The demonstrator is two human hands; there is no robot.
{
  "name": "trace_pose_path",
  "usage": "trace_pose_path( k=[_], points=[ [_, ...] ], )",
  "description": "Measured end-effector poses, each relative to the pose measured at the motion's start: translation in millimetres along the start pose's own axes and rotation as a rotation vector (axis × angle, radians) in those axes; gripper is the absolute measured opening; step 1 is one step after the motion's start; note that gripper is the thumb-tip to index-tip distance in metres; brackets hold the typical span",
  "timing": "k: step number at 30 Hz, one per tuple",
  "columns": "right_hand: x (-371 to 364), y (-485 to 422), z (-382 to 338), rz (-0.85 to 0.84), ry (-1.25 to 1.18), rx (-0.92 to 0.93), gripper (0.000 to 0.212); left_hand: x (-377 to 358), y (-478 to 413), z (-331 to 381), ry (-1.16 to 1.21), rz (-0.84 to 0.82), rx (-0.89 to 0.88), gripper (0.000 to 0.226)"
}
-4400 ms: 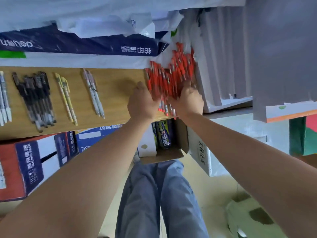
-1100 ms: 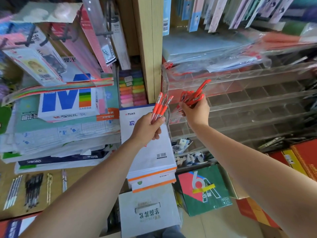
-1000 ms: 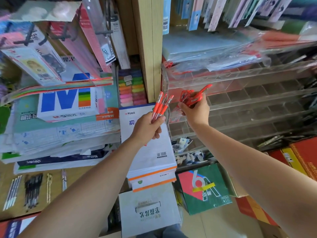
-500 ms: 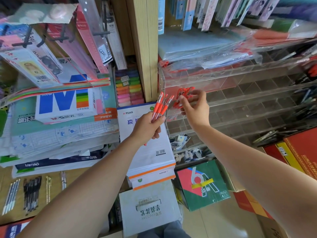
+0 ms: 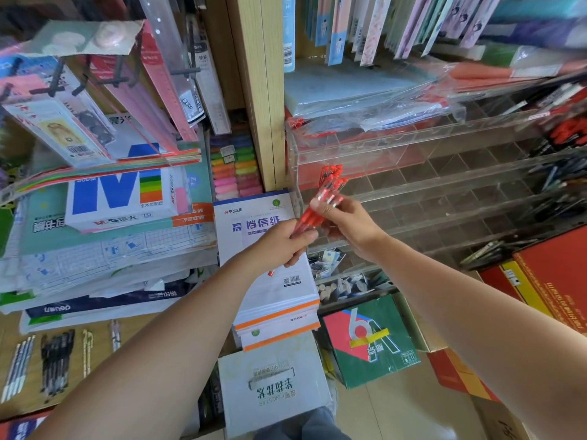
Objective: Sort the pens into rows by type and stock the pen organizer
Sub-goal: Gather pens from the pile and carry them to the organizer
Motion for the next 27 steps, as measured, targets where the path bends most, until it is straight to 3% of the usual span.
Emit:
trace_pose_path(
  k=[4,7,9,13,15,21,27],
  points=[
    [-2.0,9.4,-0.2,-0.029,-0.181,-0.062,0.015,-19.5,2.7,11.8,-0.018,-0.113,0.021,0.019],
    [10.8,11.4,-5.4,0.027,-0.125,-0.039,0.020,-15.6,-0.1,17.7,-0.075,-0.087,0.034,0.018],
    [27.9,5.9,-14.0,0.138,-0.088,0.012,0.022,-4.8,-6.2,20.1,-0.092,-0.001,0.031,0.009],
    [72.5,-5.2,-37.0,0.420,-0.082,0.108,0.026,33.4,-19.2,20.1,-0.341,0.317,0.032,0.059],
    [87.7,-8.9,-45.2,0.522,-0.052,0.135,0.027,46.0,-21.4,23.1,-0.396,0.418,0.032,0.062],
    [90.6,-24.8,-37.8,0.662,0.163,0.129,0.031,31.9,-37.1,25.7,-0.407,0.288,0.010,0.068],
    [74.1,-30.9,-47.9,0.661,0.331,0.203,0.025,29.7,-46.0,21.8,-0.432,0.291,0.005,0.069]
  ],
)
Point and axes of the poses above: each hand's wrist, its own y-axis away from the middle knuckle, its own x-axis out of the back of the hand, z = x × y, the point moved 9 cm from there along -y, towards the middle knuckle, and after that the axes turned 5 degrees about x, right-handed, at the moved point
